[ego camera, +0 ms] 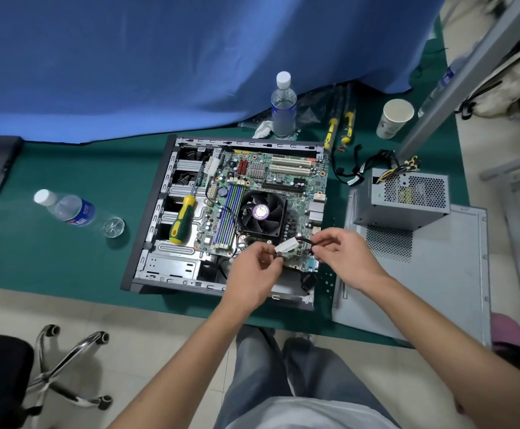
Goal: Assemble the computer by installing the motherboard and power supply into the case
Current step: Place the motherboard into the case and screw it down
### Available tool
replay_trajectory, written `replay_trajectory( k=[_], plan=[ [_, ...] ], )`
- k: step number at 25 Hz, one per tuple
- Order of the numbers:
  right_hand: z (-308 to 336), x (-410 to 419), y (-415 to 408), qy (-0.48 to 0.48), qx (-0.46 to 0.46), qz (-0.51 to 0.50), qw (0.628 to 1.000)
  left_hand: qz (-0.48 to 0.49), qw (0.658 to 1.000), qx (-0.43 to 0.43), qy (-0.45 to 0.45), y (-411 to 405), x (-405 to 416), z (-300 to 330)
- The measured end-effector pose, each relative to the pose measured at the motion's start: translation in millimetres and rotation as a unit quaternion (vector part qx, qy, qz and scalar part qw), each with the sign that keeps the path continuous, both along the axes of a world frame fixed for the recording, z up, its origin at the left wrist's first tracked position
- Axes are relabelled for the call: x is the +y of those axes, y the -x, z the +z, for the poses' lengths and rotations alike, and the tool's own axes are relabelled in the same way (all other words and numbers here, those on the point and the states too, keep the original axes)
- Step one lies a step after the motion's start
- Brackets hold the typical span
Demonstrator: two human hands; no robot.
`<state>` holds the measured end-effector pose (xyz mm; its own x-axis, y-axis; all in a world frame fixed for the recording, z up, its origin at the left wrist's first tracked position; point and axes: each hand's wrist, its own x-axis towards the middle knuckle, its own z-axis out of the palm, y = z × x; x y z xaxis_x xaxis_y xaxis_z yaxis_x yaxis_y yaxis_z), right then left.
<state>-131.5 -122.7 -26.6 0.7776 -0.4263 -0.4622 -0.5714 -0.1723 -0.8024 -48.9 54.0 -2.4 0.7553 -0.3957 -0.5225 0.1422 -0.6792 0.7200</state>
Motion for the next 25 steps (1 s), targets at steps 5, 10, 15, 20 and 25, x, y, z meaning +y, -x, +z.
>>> replay_trajectory(
  k=[5, 10, 15, 20, 25],
  plan=[
    [0.9, 2.3, -1.0, 0.008, -0.007, 0.003, 1.0, -0.119, 0.956, -0.261, -0.056, -31.7, 7.1, 24.2],
    [-2.0, 8.2, 2.0, 0.001, -0.021, -0.038, 0.999, -0.346, 0.886, -0.267, -0.157, -86.4, -13.0, 36.8],
    [-6.9, 15.7, 6.5, 0.009, -0.035, -0.101, 0.994, -0.4, 0.849, -0.264, -0.224, -100.8, -30.6, 34.6],
    [-11.9, 24.9, 23.2, 0.122, -0.074, -0.073, 0.987, -0.392, 0.845, -0.276, -0.236, -99.0, -33.8, 32.4],
    [-17.5, 30.7, 27.5, 0.214, -0.116, 0.02, 0.97, -0.385, 0.851, -0.271, -0.232, -100.6, -31.7, 32.4]
  ],
)
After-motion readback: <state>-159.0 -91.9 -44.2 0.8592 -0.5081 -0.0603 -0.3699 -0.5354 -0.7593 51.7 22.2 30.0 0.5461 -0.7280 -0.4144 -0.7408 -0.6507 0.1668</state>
